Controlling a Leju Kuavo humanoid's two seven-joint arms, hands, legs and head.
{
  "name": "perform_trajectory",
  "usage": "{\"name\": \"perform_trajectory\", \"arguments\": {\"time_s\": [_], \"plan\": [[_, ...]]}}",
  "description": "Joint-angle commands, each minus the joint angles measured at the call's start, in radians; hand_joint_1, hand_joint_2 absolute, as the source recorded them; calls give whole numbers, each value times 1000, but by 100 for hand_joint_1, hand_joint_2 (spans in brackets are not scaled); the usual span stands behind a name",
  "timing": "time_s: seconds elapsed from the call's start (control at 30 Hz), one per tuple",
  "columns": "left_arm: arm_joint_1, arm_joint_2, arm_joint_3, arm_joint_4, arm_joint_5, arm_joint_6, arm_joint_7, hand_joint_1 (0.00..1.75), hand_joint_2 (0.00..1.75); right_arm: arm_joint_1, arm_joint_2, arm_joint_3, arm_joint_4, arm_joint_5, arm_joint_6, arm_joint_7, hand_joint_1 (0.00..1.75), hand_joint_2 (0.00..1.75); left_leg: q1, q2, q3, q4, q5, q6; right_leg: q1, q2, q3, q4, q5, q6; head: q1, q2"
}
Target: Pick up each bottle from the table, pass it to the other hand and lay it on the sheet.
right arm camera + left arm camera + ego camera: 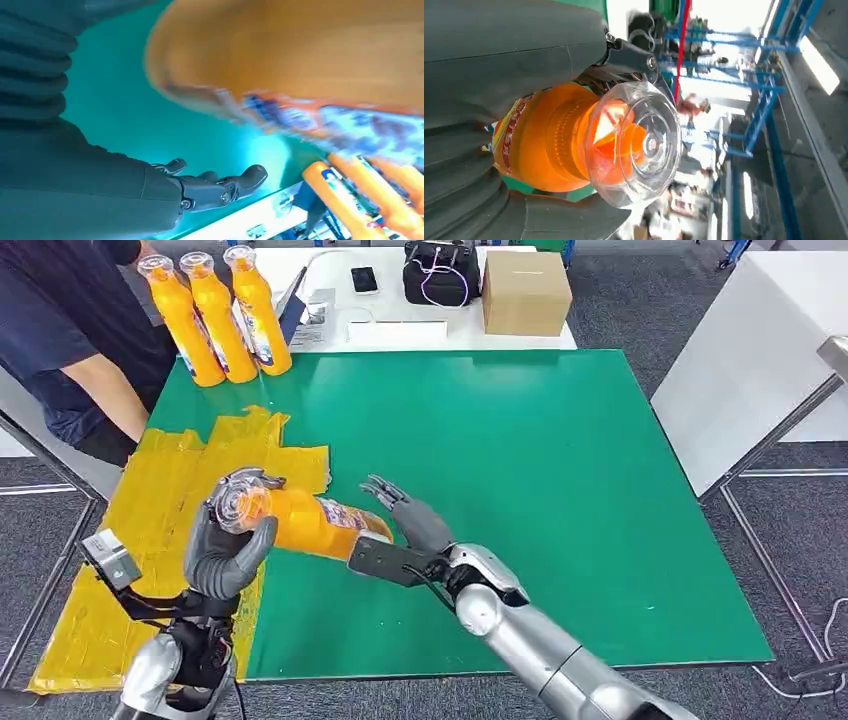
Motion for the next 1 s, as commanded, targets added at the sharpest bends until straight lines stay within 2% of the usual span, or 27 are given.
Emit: {"name": "perform_trajectory", "arguments": {"time_s": [0.03,0.1,0.17,0.2,0.23,0.33,0.43,0.47,0.6,0.77,0.87,1.0], "plan": [[-5,-36,64,73,-22,25,3,175,175,6,-38,-8,-8,25,4,24,0,0,0,-1,4,-1,-1,-1,0,-1,5,-1,-2,0,0,0],[0,-38,73,69,-53,50,-11,175,175,12,-42,-13,-19,28,5,25,0,0,0,0,5,-1,-2,-1,0,-1,5,-1,-2,0,0,0],[-2,-46,88,60,-143,116,-44,175,175,31,-57,-16,-54,42,0,26,0,0,0,0,6,-1,-2,-1,0,-1,6,-1,-2,0,0,0],[-8,-51,100,58,-268,210,-86,175,175,44,-65,-17,-78,64,-9,28,0,0,0,-1,4,-1,-1,0,0,-1,5,-1,-2,0,0,0],[-10,-53,105,58,-268,210,-86,175,175,50,-69,-18,-88,66,-10,29,0,0,0,-1,5,0,-2,-1,0,-1,6,-1,-2,0,0,0],[-34,-45,157,66,-681,468,-149,175,175,129,-117,-54,-230,122,-26,40,0,0,0,-3,2,0,0,0,0,-3,3,-1,-1,0,0,0],[-52,-29,189,97,-920,574,-138,175,175,212,-184,-110,-386,137,-27,50,0,0,0,-4,4,0,-1,-1,0,-5,6,-1,-3,0,0,0],[-57,-9,190,125,-1091,634,-114,175,175,247,-210,-140,-445,140,-28,52,0,0,0,-5,2,-1,0,-1,0,-5,4,-1,-2,0,0,0],[-60,16,177,216,-1284,730,-89,175,175,339,-279,-229,-600,116,-33,38,0,0,-1,-6,3,-1,0,0,-1,-6,4,-1,-2,0,0,0],[-82,59,124,349,-1407,712,-27,175,175,386,-293,-260,-657,110,-24,33,0,0,-1,-3,3,-1,-1,-1,-1,-3,3,-1,-2,0,0,0],[-90,60,113,381,-1417,714,-21,175,175,389,-294,-260,-659,110,-24,33,0,0,-1,-3,6,-1,-1,-1,-1,-4,6,-1,-3,-1,0,0],[-90,60,113,381,-1417,714,-21,175,175,389,-294,-260,-659,110,-24,33,0,0,-1,0,1,-1,-1,-1,0,-2,1,-1,-1,0,0,0]]}}
